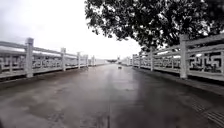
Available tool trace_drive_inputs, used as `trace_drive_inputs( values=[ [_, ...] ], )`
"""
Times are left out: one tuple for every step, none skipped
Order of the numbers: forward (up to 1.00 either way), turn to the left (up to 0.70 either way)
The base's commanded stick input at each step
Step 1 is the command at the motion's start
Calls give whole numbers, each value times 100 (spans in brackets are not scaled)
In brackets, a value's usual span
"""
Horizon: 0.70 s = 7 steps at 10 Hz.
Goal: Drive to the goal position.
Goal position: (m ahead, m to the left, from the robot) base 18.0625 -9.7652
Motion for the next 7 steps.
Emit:
trace_drive_inputs(
  values=[
    [69,1],
    [69,1],
    [69,1],
    [69,1],
    [69,1],
    [69,1],
    [69,1]
  ],
)
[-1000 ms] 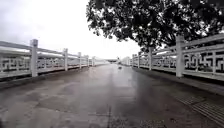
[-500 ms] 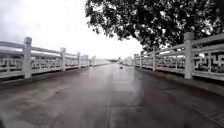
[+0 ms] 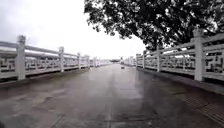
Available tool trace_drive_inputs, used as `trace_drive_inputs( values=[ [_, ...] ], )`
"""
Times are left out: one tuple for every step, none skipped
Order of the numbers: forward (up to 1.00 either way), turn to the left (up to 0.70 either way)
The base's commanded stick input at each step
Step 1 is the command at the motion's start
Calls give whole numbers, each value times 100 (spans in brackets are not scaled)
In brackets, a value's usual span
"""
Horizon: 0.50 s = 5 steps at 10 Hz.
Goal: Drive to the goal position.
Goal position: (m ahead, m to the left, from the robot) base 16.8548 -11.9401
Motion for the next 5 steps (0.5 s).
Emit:
trace_drive_inputs(
  values=[
    [69,1],
    [69,1],
    [69,1],
    [69,1],
    [69,1]
  ],
)
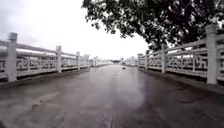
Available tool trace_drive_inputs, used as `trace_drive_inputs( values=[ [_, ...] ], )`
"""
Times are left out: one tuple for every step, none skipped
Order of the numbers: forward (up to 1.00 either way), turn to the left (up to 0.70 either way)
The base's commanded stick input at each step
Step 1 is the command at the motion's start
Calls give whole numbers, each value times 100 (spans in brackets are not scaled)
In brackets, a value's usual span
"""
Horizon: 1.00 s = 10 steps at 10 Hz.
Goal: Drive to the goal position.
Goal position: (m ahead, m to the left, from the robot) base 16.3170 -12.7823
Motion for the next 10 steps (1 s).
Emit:
trace_drive_inputs(
  values=[
    [69,1],
    [69,1],
    [69,1],
    [69,1],
    [69,1],
    [69,1],
    [69,1],
    [69,1],
    [69,1],
    [69,1]
  ],
)
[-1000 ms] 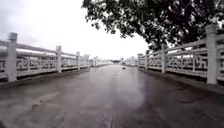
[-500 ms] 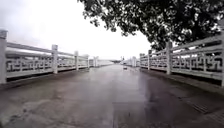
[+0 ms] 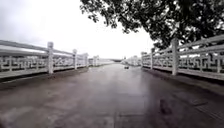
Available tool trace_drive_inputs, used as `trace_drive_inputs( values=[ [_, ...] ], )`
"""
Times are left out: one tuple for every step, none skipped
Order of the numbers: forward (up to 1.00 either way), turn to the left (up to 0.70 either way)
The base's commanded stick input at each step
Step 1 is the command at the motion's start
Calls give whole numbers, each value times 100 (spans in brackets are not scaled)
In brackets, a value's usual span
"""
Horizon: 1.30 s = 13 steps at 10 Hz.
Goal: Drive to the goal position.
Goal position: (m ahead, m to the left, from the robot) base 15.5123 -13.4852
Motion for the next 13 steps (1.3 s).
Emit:
trace_drive_inputs(
  values=[
    [69,1],
    [69,1],
    [69,1],
    [69,1],
    [69,1],
    [69,1],
    [69,1],
    [69,1],
    [45,3],
    [45,3],
    [45,3],
    [45,3],
    [45,3]
  ],
)
